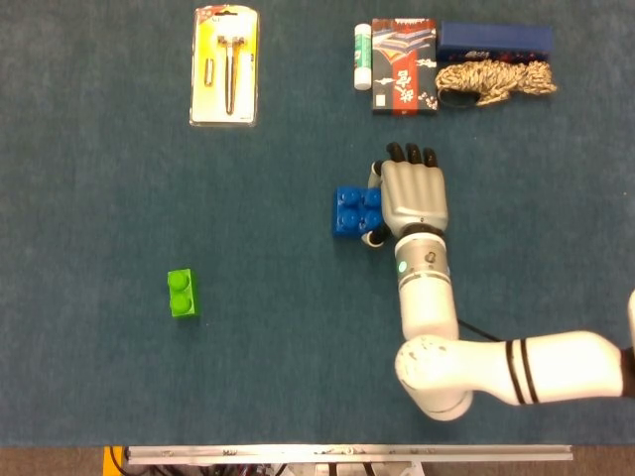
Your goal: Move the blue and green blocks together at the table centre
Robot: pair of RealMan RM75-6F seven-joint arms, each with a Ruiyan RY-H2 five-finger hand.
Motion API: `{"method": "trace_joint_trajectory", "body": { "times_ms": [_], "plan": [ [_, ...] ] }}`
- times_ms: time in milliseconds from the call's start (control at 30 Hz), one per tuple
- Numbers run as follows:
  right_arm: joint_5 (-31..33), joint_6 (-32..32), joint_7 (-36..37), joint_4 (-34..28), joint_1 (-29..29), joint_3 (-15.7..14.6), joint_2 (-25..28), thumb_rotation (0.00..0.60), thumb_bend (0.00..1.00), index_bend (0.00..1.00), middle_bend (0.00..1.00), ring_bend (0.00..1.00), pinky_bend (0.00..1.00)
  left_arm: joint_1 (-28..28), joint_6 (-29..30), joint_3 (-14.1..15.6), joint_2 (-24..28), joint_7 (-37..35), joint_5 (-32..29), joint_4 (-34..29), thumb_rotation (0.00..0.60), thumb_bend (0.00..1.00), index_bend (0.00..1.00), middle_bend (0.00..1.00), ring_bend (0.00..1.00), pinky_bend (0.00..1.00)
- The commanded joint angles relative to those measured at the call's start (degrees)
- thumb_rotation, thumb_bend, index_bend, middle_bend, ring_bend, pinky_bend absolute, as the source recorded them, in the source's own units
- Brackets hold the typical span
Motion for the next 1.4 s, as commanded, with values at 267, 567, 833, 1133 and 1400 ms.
{"method": "trace_joint_trajectory", "body": {
  "times_ms": [267, 567, 833, 1133, 1400],
  "plan": [
    [2.5, 3.6, -2.3, 5.6, 1.2, 5.5, -4.5, 0.600, 0.11, 0.57, 0.13, 0.00, 0.05, 0.1, 0.3, 0.0, -0.2, -0.2, 0.3, 0.3, 0.600, 0.00, 0.44, 0.36, 0.28, 0.48],
    [2.6, 6.1, -5.7, 8.1, 2.4, 8.5, -6.7, 0.600, 0.12, 0.57, 0.13, 0.00, 0.05, 0.4, 0.2, 0.1, -0.6, 0.2, 0.1, 0.5, 0.600, 0.00, 0.44, 0.36, 0.28, 0.48],
    [3.0, 5.8, -8.3, 9.7, 3.6, 10.4, -8.1, 0.600, 0.12, 0.57, 0.12, 0.00, 0.05, 0.4, 0.2, 0.1, -0.7, 0.4, 0.2, 0.5, 0.600, 0.00, 0.44, 0.36, 0.28, 0.48],
    [3.5, 4.4, -10.7, 12.2, 4.2, 11.5, -9.8, 0.600, 0.12, 0.57, 0.10, 0.00, 0.04, 0.5, 0.2, 0.2, -0.5, 0.2, 0.2, 0.4, 0.600, 0.00, 0.44, 0.36, 0.28, 0.48],
    [2.8, 3.4, -11.9, 12.6, 4.0, 11.5, -10.5, 0.600, 0.11, 0.35, 0.08, 0.00, 0.03, 0.6, 0.3, 0.2, -0.4, 0.3, 0.4, 0.2, 0.600, 0.00, 0.44, 0.37, 0.28, 0.48]
  ]
}}
